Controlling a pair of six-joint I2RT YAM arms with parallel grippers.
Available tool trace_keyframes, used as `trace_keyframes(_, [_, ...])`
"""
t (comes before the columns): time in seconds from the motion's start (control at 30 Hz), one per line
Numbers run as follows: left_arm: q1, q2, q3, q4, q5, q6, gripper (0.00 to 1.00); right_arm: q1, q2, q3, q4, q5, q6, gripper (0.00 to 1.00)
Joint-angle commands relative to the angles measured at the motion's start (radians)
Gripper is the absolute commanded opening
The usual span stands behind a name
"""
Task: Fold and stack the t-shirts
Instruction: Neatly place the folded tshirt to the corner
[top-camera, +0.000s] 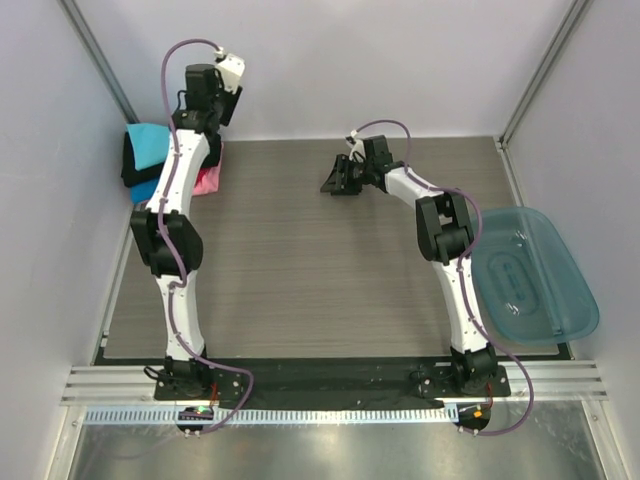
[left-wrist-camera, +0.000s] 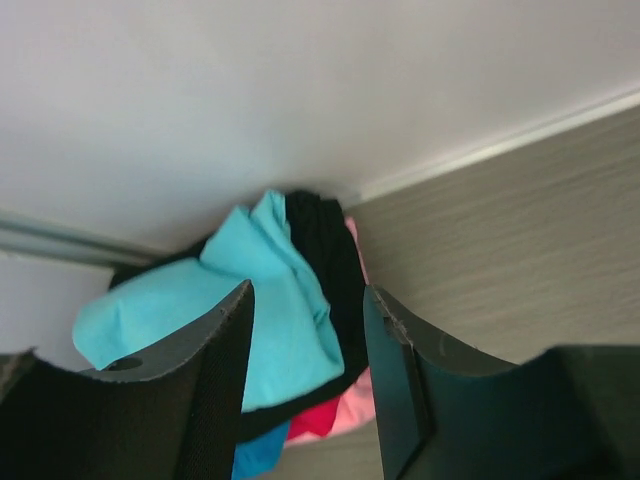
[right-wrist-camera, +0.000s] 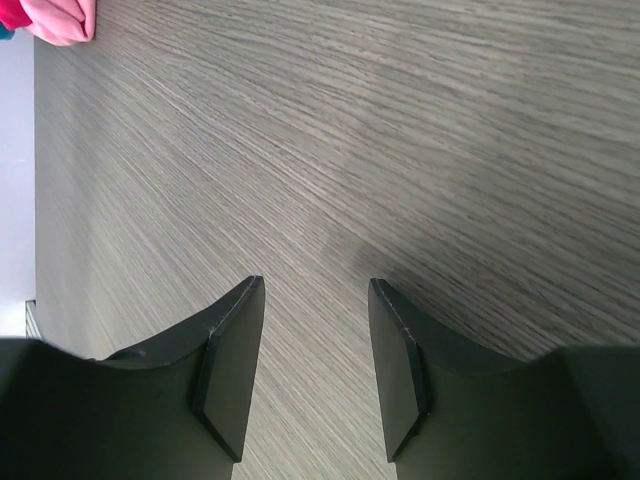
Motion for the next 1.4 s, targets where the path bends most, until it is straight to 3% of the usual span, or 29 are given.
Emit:
trace_keyframes(0.0, [0.056,0.001,0.017,-0.186,0.015,-0.069,0.49,-0.010,-0.084,-0.023,0.002,0.003,-0.023,0.52])
trace_keyframes(0.33, [0.070,0.159,0.203,-0.315,-0.001,-0.033,0.50,-0.018,-0.029,0.015,0.005,-0.011,-0.009,0.52])
trace_keyframes(0.87, [0.069,0.240,0.201,-0.303,-0.080,0.003,0.41,-0.077,-0.017,-0.001,0.016,-0.030,0.017,0.52])
trace_keyframes(1.0, [0.069,0.242,0.195,-0.301,-0.094,0.013,0.34,-0.081,-0.012,-0.003,0.019,-0.033,0.020,0.52])
trace_keyframes(1.17, [0.070,0.239,0.167,-0.306,-0.119,0.029,0.33,-0.079,-0.011,-0.003,0.025,-0.034,0.026,0.52])
trace_keyframes(1.37, [0.070,0.230,0.149,-0.319,-0.122,0.041,0.12,-0.081,-0.017,-0.011,0.025,-0.034,0.025,0.52])
